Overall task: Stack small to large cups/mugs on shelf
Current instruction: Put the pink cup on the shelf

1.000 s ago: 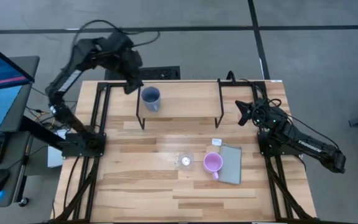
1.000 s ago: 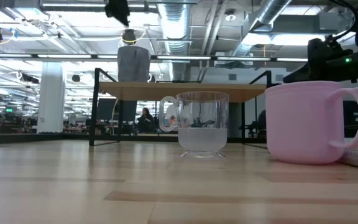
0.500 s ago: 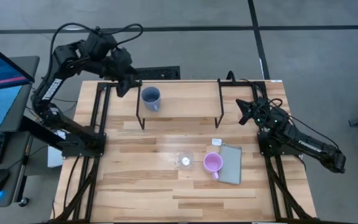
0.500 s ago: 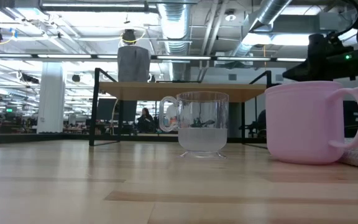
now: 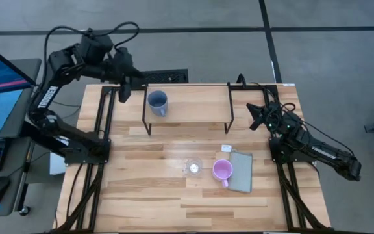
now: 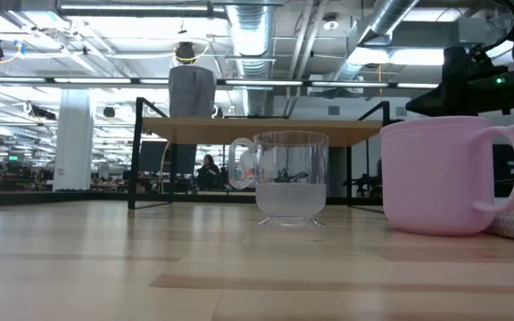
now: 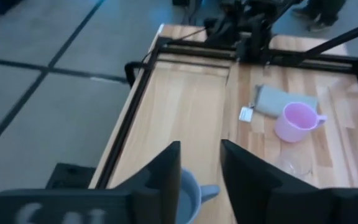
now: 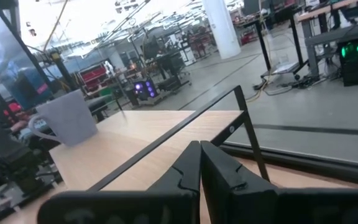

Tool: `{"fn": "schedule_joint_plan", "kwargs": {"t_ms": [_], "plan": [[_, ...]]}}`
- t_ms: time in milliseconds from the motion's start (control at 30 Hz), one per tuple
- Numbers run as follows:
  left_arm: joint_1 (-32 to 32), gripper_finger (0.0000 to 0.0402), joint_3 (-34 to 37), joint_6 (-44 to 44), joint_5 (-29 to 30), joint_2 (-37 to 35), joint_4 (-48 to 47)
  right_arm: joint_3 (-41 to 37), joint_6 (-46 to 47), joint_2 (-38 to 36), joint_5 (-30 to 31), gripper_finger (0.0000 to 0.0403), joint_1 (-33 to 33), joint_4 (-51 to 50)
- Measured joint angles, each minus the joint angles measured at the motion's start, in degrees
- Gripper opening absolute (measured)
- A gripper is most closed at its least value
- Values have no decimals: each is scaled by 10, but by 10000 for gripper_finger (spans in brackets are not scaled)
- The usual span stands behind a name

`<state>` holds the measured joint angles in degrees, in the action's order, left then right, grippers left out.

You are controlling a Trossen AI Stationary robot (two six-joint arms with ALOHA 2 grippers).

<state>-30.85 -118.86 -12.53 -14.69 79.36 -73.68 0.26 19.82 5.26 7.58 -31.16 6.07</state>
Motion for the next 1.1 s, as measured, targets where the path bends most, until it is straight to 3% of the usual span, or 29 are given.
{"fn": "schedule_joint_plan", "kwargs": {"t_ms": [267, 567, 800, 1100], "plan": [[0, 47, 102, 20, 0, -89, 86, 0, 7, 0, 0, 33, 0, 0], [0, 34, 341, 74, 31, -247, 239, 1, 26, 0, -30, 33, 0, 3], [1, 33, 517, 112, 19, -348, 378, 26, 42, -1, -72, 33, 0, 5], [1, 33, 690, 151, 19, -461, 482, 44, 42, 0, -108, 33, 15, 5]]}}
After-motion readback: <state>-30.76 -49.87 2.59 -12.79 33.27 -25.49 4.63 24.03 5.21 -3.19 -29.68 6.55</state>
